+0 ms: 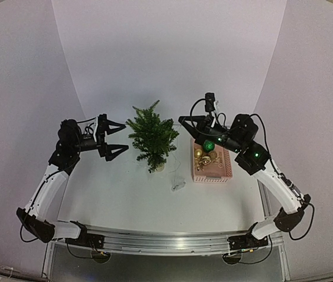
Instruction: Decorate the small christmas tree
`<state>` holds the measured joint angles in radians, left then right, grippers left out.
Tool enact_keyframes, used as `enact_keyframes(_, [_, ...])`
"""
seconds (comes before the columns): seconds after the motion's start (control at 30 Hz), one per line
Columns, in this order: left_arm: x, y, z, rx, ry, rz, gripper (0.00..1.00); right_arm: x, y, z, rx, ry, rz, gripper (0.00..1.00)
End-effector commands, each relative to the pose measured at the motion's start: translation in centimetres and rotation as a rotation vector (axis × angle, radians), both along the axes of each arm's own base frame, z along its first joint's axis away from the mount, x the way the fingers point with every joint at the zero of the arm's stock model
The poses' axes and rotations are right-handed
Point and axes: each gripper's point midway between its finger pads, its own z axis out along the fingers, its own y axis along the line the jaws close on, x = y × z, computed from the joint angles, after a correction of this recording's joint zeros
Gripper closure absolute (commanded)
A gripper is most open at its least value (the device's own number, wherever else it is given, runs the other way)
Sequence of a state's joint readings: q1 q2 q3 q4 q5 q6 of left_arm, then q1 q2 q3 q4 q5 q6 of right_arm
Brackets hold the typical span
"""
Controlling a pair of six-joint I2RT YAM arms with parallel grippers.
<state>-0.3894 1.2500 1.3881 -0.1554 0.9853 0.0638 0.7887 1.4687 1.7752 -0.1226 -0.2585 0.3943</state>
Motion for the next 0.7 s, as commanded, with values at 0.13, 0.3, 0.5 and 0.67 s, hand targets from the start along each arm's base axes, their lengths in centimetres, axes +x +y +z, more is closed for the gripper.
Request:
enact_keyframes(0.13, [-7.0, -2.4, -1.8, 0.036, -0.171, -0.211, 0.00, -0.3, 2.6, -0.2, 0.104, -0.009, -0.035, 1.00])
enact_keyframes(0.3, [-8.0, -3.3, -1.2, -0.001, -0.463, -0.192, 0.00, -0.1, 3.6, -0.8, 0.163, 0.000, -0.081, 1.00])
enact_keyframes(0.5, [-8.6, -4.8, -1.2, -0.016, -0.827, -0.196, 0.00, -0.5, 5.1, -1.2, 0.178, 0.015, -0.073, 1.00])
enact_keyframes(0.67, [-9.3, -5.7, -2.0, -0.008, -0.876, -0.278, 0.00, -0.3, 5.6, -1.6, 0.186, 0.028, -0.080, 1.00])
